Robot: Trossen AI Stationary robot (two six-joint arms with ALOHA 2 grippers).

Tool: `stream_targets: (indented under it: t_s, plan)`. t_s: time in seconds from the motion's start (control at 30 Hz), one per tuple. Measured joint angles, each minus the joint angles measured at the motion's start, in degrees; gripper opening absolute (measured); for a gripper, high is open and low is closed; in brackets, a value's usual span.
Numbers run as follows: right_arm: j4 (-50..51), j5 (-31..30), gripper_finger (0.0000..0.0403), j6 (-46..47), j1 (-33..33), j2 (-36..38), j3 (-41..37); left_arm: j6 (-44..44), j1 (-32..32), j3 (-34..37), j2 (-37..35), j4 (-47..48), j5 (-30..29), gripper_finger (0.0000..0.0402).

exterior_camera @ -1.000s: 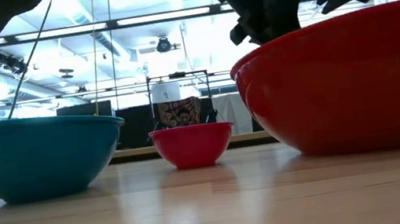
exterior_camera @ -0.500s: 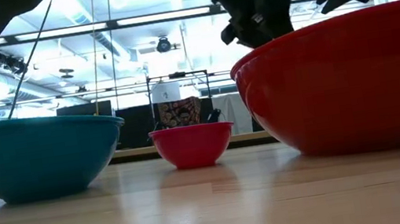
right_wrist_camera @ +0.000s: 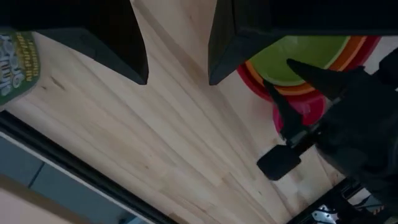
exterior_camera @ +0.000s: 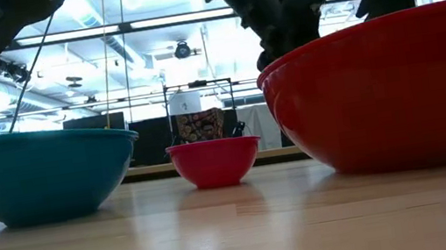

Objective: Nest bowls inside each other
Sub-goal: Stack the blue bowl on top of the green bowl

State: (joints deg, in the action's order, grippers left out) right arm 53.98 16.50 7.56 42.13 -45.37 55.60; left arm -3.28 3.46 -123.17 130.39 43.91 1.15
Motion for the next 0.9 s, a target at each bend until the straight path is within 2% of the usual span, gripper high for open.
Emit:
stream_targets:
  t_s: [0.2,0.33,0.47,0.57,0.7,0.9]
  plan:
    - [-1.29,0.10,0.0174,0.06,-0.11,0.42,-0.51,0.62,-0.14,-0.11,-3.33,2.74,-0.35,0.0181]
    - [-3.02,-0.18,0.0174,0.05,-0.15,1.54,-0.51,5.46,-1.32,-0.14,-6.27,8.75,-5.72,0.0181]
    - [-3.33,-0.24,0.0174,1.15,-0.32,2.00,-0.51,6.94,-2.84,4.21,-8.57,11.49,-6.27,0.0181]
    - [-3.20,-0.32,0.0174,1.93,-0.91,2.05,-0.51,6.97,-4.01,11.33,-13.84,10.60,-6.34,0.0181]
    - [-3.35,-0.48,0.0174,1.92,-2.16,2.07,-0.51,6.77,-5.49,25.88,-23.69,8.73,-4.59,0.0181]
    - [-5.75,-0.99,0.0174,1.91,-3.80,2.00,-0.51,-1.14,-6.37,45.61,-41.45,3.21,-1.37,0.0181]
